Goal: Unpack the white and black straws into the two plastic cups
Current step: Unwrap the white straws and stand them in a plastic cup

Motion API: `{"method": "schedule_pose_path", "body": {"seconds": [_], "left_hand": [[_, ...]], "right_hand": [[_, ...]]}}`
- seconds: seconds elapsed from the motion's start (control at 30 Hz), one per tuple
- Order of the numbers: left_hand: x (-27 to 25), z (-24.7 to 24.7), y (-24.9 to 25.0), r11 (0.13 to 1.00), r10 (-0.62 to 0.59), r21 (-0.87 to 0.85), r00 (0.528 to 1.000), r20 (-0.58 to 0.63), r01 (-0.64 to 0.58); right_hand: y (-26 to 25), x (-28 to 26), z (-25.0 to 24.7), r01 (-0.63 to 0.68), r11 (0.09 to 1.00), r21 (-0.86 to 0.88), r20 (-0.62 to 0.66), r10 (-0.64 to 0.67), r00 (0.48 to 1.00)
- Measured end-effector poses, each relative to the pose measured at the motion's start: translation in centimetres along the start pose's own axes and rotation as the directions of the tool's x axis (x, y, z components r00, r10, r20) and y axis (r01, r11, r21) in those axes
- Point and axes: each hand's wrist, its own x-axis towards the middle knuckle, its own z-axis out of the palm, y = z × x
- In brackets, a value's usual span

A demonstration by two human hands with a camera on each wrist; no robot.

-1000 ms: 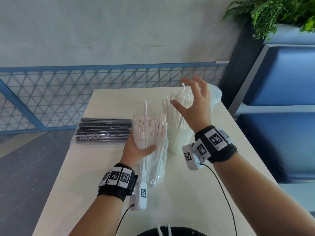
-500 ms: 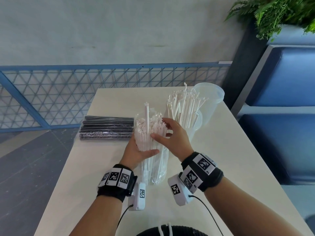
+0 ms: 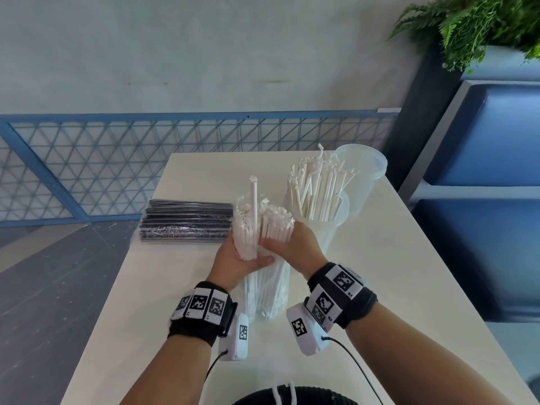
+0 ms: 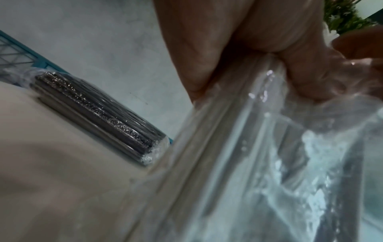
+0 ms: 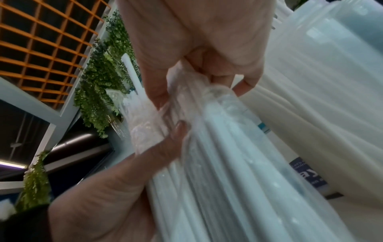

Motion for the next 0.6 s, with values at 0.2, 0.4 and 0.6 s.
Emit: {"method": "schedule_pose_path", "body": {"seconds": [0.2,0.4,0.6], "left_hand": [[-0.1,0.1,0.2,1.0,0.015,0.006,1.0,-0.025,-0.015],[0.3,0.0,0.1,0.999,0.038,0.037,0.999,-0.018,-0.037],[0.4,-0.1,0.3,0.991,0.039,0.131,0.999,-0.019,-0.036]], "right_hand": [[-1.4,0.4,-1.4,0.02,0.958,0.287,-0.169,0.03,0.985],[-3.4,1.3,-3.1,0.019,0.866,0.5,-0.217,0.104,0.971],[-5.0,2.7,-6.1,0.13,0.837,0.532,-0.331,0.064,0.942]]}}
